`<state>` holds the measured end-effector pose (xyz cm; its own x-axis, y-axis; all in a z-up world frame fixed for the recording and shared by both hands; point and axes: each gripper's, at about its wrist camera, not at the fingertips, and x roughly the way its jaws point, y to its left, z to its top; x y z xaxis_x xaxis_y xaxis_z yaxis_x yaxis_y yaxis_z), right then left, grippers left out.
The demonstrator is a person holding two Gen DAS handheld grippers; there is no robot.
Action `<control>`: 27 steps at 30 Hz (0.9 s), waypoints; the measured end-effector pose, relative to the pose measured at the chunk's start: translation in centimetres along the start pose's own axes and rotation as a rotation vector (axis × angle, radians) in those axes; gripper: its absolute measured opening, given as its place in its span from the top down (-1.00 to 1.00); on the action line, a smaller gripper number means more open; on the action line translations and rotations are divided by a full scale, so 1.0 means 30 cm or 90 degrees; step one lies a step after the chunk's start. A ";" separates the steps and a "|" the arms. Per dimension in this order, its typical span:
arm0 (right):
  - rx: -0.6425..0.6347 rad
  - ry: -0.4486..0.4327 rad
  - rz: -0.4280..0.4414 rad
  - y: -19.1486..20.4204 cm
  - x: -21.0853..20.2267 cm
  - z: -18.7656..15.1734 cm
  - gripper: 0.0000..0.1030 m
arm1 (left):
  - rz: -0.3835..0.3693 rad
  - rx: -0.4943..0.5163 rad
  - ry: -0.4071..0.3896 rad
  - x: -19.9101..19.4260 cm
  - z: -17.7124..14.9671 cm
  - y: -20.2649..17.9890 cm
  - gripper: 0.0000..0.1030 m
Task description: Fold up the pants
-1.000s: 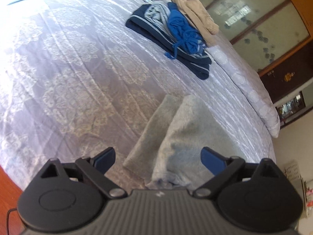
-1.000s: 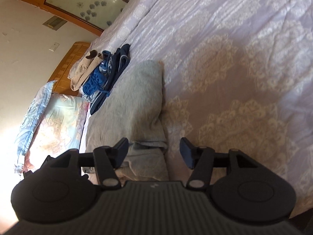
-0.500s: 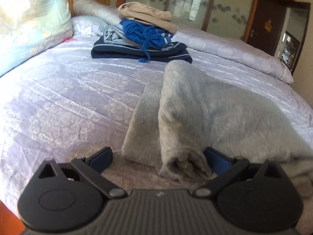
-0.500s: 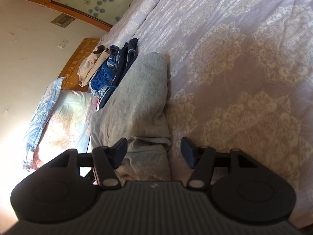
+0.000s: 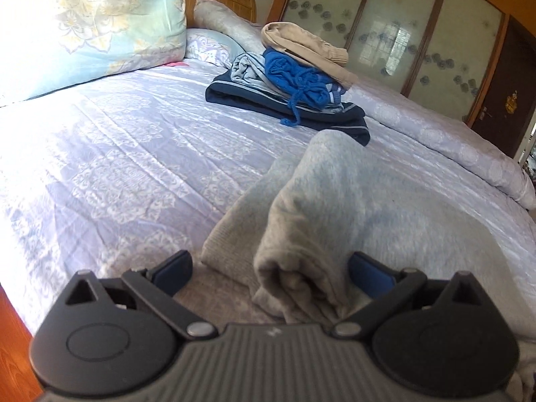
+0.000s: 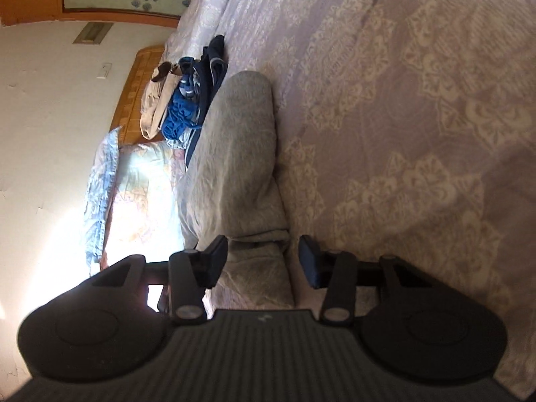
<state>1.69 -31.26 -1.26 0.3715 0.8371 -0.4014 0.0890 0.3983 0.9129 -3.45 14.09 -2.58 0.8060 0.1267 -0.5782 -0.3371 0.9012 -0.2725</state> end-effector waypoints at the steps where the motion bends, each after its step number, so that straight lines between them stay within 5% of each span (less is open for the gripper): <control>1: -0.004 -0.016 0.004 0.000 -0.010 -0.014 0.07 | -0.003 0.009 0.008 -0.003 0.002 0.000 -0.99; 10: 0.066 -0.202 0.065 -0.064 -0.117 -0.139 0.07 | -0.027 0.136 0.074 -0.064 -0.019 -0.008 -1.00; 20: 0.061 -0.159 0.035 -0.037 -0.097 -0.119 0.08 | -0.079 -0.066 0.073 -0.123 0.092 0.157 -1.00; 27: 0.031 -0.193 0.024 0.006 -0.107 -0.084 -0.34 | -0.117 -0.057 0.092 -0.024 0.256 0.182 -1.00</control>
<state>-1.82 -32.94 0.00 0.6333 0.6983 -0.3337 0.1118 0.3441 0.9323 -2.13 22.09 2.24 0.7815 -0.1019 -0.6155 -0.2392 0.8622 -0.4465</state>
